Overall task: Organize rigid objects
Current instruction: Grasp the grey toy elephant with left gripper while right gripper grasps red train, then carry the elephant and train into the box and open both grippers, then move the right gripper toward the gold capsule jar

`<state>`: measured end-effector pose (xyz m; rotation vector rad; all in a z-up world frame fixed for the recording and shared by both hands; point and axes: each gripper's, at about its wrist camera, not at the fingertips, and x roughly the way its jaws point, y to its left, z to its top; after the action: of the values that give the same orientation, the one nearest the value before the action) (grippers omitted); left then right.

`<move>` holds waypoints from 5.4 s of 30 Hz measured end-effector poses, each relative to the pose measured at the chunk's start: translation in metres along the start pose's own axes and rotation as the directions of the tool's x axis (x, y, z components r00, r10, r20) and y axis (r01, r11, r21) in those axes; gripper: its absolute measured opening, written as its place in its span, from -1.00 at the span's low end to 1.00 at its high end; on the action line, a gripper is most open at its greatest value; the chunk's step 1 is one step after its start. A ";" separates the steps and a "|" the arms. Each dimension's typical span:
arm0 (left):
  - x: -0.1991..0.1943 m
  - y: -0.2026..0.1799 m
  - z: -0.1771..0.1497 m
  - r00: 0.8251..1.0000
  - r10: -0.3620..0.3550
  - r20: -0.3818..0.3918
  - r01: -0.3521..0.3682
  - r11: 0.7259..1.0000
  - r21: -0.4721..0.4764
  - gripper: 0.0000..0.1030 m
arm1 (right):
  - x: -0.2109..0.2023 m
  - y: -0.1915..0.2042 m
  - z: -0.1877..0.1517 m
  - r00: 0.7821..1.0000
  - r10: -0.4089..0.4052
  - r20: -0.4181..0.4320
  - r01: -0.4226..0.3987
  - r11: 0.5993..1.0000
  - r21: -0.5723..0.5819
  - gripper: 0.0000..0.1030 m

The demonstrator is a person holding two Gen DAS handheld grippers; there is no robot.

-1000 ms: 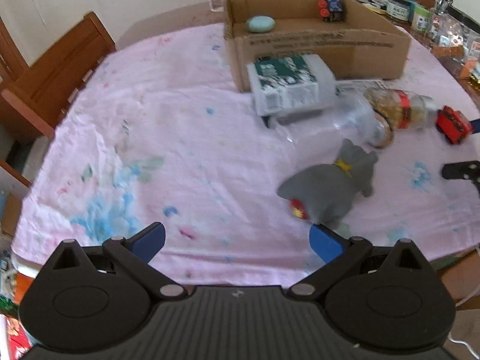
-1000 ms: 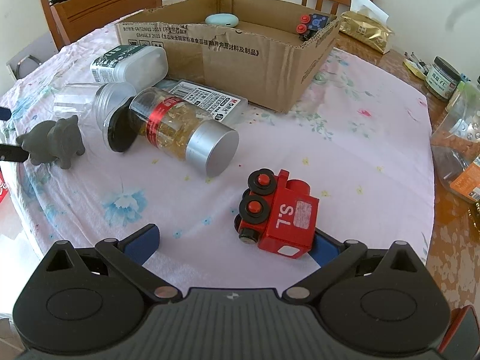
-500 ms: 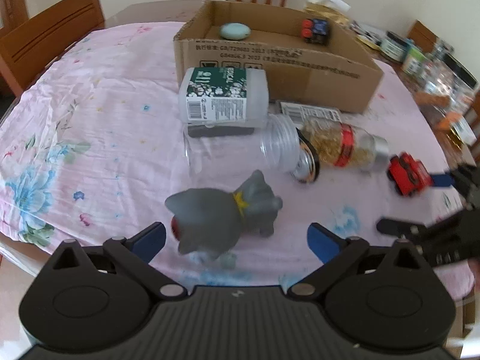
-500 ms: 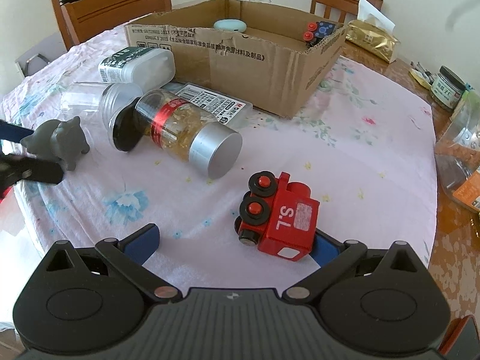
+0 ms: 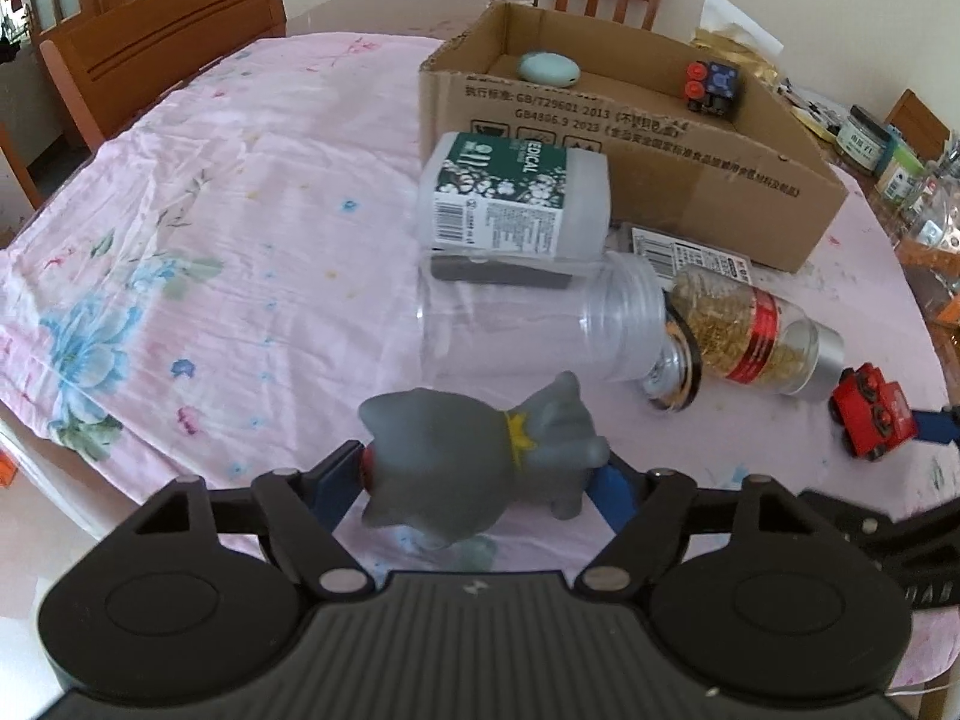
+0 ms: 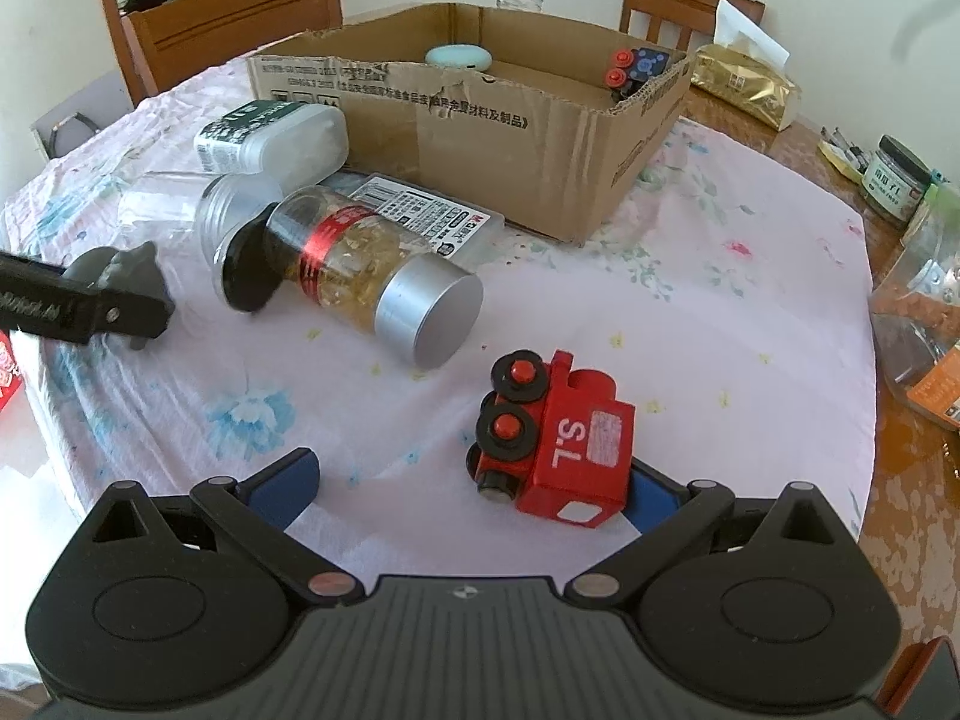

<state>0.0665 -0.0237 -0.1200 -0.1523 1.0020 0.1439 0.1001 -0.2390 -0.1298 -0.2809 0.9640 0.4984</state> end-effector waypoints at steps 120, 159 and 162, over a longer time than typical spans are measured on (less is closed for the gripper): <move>0.009 0.069 0.179 0.963 -0.187 0.195 0.107 0.927 0.361 0.94 | 0.018 0.000 0.247 0.975 -0.214 0.060 0.205 0.970 0.130 1.00; -0.012 0.038 0.125 0.980 -0.137 0.144 0.081 0.937 0.341 0.95 | 0.042 0.020 0.068 0.953 -0.192 -0.236 0.236 0.956 0.175 1.00; -0.016 0.029 0.113 0.986 -0.126 0.113 0.085 0.946 0.313 0.95 | 0.041 0.009 0.060 0.970 -0.124 -0.210 0.168 0.963 0.209 1.00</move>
<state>0.1462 0.0262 -0.0483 0.0887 0.8703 -0.1004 0.1577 -0.1934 -0.1318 -0.1969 1.1711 0.2245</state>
